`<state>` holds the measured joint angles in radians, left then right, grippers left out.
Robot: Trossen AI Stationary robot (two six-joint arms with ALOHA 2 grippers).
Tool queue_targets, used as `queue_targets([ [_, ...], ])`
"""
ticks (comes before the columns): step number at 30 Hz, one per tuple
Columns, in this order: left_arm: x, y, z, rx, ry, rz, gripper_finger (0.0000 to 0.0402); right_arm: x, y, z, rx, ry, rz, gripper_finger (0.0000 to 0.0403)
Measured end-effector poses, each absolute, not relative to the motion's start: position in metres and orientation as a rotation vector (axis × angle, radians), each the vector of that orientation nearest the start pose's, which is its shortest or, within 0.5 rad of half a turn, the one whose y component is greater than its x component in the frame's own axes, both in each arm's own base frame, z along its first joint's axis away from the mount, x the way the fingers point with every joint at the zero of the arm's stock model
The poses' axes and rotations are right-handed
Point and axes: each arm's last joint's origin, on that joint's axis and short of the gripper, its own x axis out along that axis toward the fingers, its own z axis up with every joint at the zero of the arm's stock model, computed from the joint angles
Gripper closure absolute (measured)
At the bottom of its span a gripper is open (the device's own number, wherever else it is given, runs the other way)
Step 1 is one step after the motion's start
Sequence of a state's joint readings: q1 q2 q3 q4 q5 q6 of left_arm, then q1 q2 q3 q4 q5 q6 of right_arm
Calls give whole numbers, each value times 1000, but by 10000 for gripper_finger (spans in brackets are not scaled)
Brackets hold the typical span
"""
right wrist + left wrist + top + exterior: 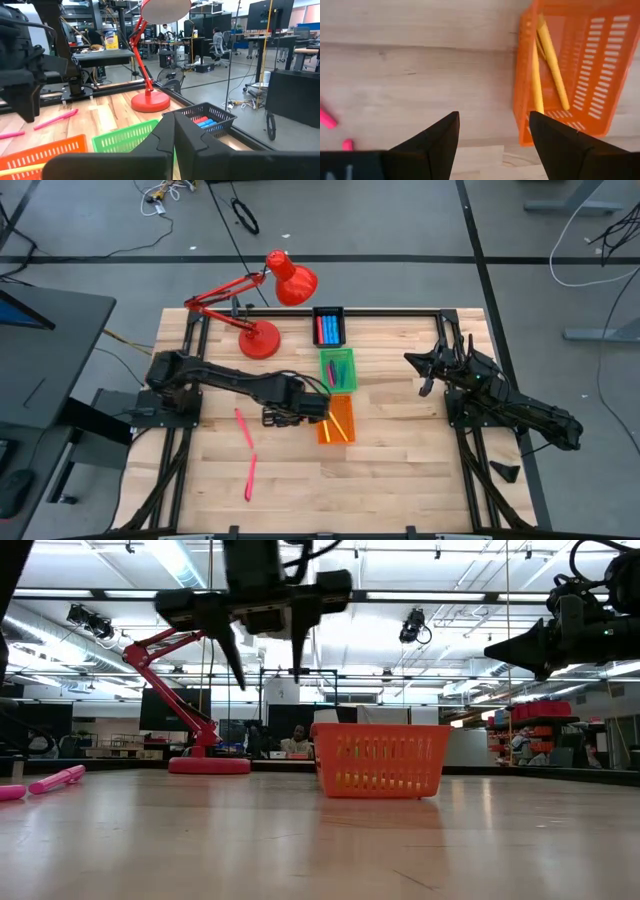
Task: Pick & Place Markers
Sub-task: Put the top pink pen into the orange bin
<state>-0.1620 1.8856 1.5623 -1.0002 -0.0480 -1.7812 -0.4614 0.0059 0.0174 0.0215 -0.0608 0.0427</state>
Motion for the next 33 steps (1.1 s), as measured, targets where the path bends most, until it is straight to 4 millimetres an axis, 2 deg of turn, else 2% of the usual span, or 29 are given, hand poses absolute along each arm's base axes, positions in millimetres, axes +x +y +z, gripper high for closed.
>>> queue_targets([
  [21, 263, -81, 230, -1613, 988, 1241, 154, 88, -42, 171, 34, -40, -399, 392],
  [28, 231, -75, 218, -1646, 1027, 1263, 154, 88, -42, 171, 34, -40, -399, 392],
  [33, 217, -72, 211, -1665, 1056, 1269, 154, 88, -42, 171, 34, -40, -399, 392],
])
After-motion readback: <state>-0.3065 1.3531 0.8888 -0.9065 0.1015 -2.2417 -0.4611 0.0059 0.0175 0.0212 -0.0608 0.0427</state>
